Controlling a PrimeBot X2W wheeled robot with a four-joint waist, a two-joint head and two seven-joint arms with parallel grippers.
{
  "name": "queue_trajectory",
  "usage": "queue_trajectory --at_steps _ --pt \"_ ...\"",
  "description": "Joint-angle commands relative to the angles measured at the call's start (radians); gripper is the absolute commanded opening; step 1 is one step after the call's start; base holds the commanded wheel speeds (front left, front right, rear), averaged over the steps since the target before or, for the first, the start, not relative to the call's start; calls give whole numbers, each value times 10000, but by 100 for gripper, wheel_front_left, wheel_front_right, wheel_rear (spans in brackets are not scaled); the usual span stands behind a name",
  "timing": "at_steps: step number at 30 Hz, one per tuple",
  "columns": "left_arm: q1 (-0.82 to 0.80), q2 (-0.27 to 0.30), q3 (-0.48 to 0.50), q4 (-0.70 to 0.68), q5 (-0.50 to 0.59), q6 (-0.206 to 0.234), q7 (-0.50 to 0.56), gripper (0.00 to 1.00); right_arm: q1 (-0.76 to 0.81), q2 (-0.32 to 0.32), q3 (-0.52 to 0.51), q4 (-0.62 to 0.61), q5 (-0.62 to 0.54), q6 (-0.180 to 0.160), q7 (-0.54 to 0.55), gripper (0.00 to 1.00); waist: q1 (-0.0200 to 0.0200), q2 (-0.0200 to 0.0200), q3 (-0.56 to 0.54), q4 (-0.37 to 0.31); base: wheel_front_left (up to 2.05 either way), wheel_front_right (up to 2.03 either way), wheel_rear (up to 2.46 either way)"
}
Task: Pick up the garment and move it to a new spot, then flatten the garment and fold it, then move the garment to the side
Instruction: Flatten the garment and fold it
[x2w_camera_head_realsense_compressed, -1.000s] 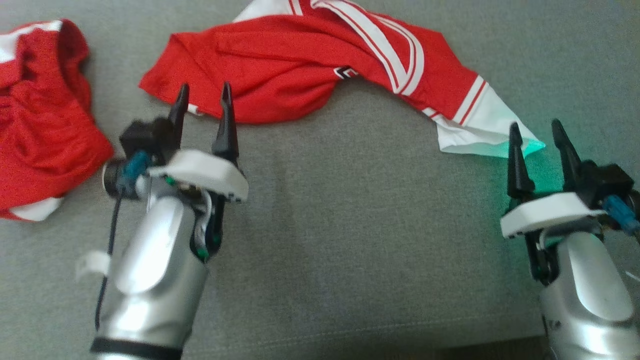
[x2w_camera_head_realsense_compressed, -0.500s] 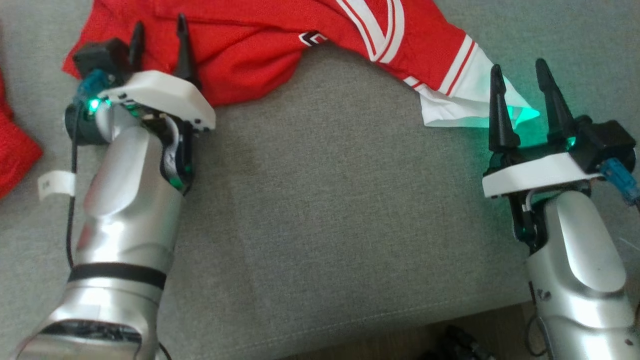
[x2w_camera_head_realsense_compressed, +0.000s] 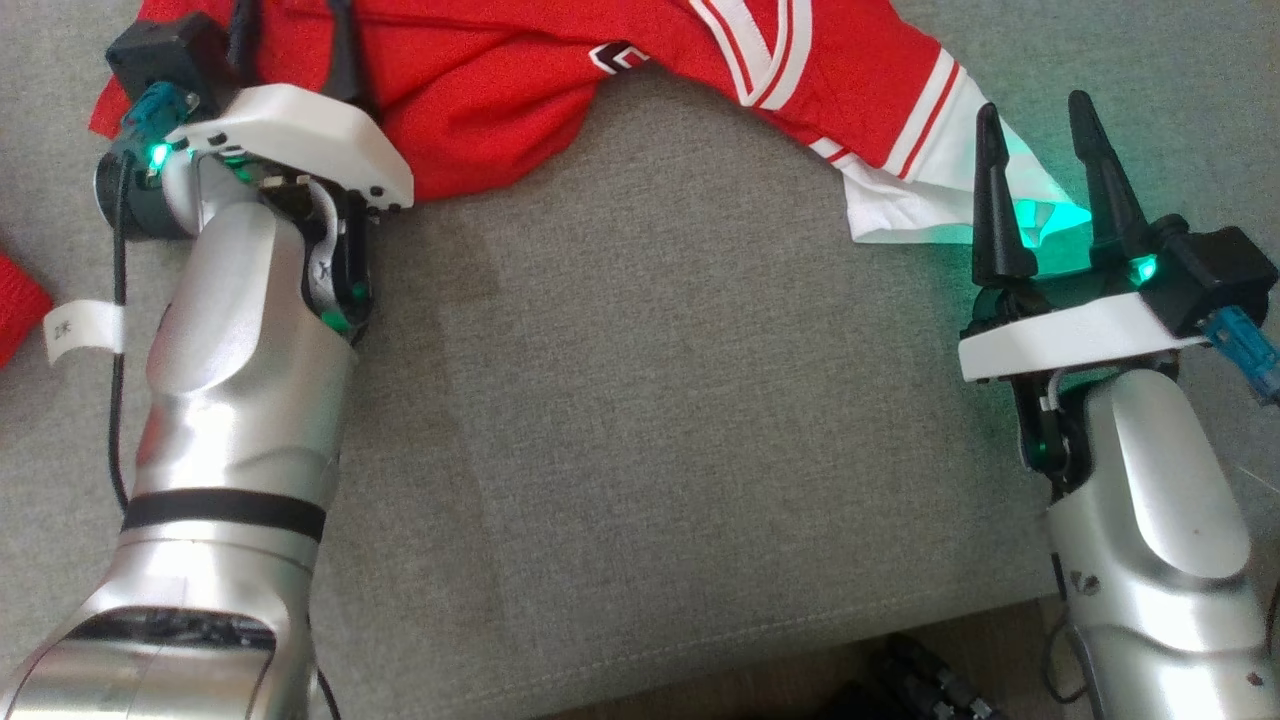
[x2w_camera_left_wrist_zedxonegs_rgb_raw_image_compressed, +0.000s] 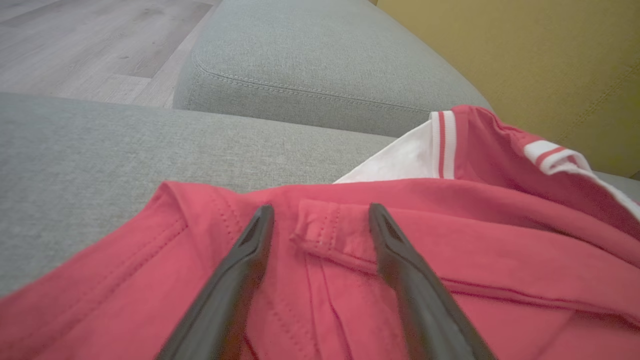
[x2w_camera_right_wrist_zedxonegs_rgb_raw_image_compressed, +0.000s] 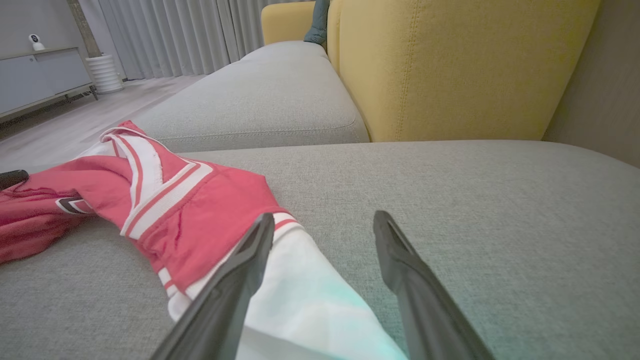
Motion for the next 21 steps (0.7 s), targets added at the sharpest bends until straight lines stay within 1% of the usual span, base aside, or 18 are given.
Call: queue_trajectory --at_steps 1,3,4,8,13,18,20,21 --pt "58 252 233 10 101 -21 -44 86 -117 86 191 -296 89 65 -63 100 0 0 -3 13 0 0 0" --pt "67 249 193 -6 127 -59 -44 38 -137 92 219 -267 106 65 -63 100 0 0 -15 23 0 0 0" --pt "87 248 168 -22 114 -63 -44 0 -143 94 240 -245 114 65 -63 100 0 0 -27 26 0 0 0" --pt "202 247 -1 28 -18 -120 -44 0 -133 102 237 -125 129 65 -63 100 0 0 -168 108 0 0 0" --pt "785 246 -166 -1007 -226 -95 -44 0 151 105 107 79 80 65 -63 100 0 0 -865 468 0 0 0" --pt "2210 246 -387 -2374 -602 -71 -44 0 774 96 15 359 -3 65 -63 100 0 0 -2121 1127 0 0 0" --pt "2962 245 -575 -2884 -763 -42 -44 0 1033 96 1 491 -16 65 -63 100 0 0 -2552 1400 0 0 0" --pt "3713 245 -734 -3300 -859 27 -44 0 1257 98 32 644 -30 65 -63 100 0 0 -2953 1635 0 0 0"
